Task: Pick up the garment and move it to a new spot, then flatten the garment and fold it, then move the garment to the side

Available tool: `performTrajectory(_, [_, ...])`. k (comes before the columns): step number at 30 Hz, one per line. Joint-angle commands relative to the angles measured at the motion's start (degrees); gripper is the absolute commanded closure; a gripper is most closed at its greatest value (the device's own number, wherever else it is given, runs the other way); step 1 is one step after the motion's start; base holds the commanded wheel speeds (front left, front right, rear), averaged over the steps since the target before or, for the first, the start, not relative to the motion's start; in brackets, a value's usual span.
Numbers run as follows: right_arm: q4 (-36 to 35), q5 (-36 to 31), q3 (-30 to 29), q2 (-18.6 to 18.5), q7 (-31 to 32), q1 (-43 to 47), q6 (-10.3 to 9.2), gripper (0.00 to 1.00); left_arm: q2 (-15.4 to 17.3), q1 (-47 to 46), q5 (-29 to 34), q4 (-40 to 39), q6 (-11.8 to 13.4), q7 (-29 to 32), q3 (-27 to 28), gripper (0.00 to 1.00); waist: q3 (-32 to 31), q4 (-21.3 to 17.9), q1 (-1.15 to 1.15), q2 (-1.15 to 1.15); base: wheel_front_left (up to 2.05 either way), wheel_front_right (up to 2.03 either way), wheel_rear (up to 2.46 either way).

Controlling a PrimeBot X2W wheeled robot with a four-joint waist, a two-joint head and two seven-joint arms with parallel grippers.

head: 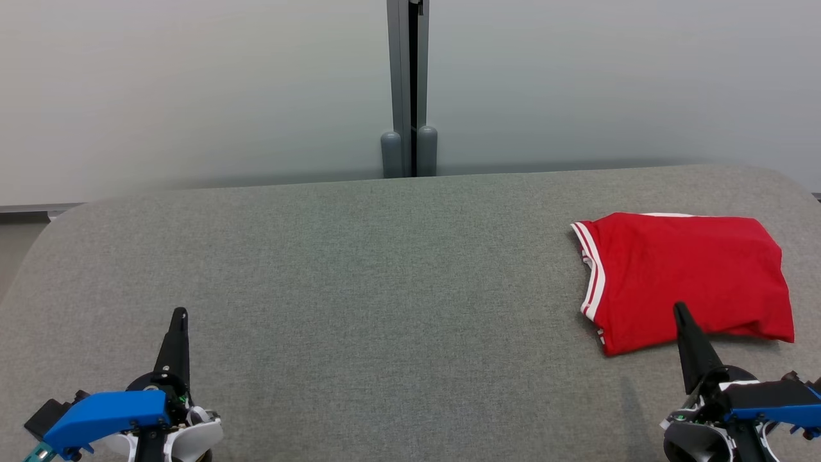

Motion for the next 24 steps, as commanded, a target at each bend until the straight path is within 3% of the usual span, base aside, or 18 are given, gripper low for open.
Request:
performTrajectory(1, [-0.49, 1.09, -0.31, 0.15, 0.25, -0.76, 0.02, 1.0, 0.13, -1.05, -1.04, -0.39, -0.15, 0.36, 0.18, 1.0, 0.07, 0.05, 0.0, 0.0, 0.0, 0.0, 0.0])
performTrajectory(11, [-0.92, 4.54, -0.92, 0.38, 1.27, -0.89, 0.02, 1.0, 0.12, -1.57, -4.67, -0.63, -0.16, 1.36, 0.45, 1.0, 0.55, 0.32, 0.0, 0.0, 0.0, 0.0, 0.0])
performTrajectory(24, [-0.91, 4.48, -0.89, 0.36, 1.27, -0.89, 0.02, 1.0, 0.12, -1.47, -4.65, -0.62, -0.16, 1.4, 0.44, 1.0, 0.57, 0.34, 0.0, 0.0, 0.0, 0.0, 0.0])
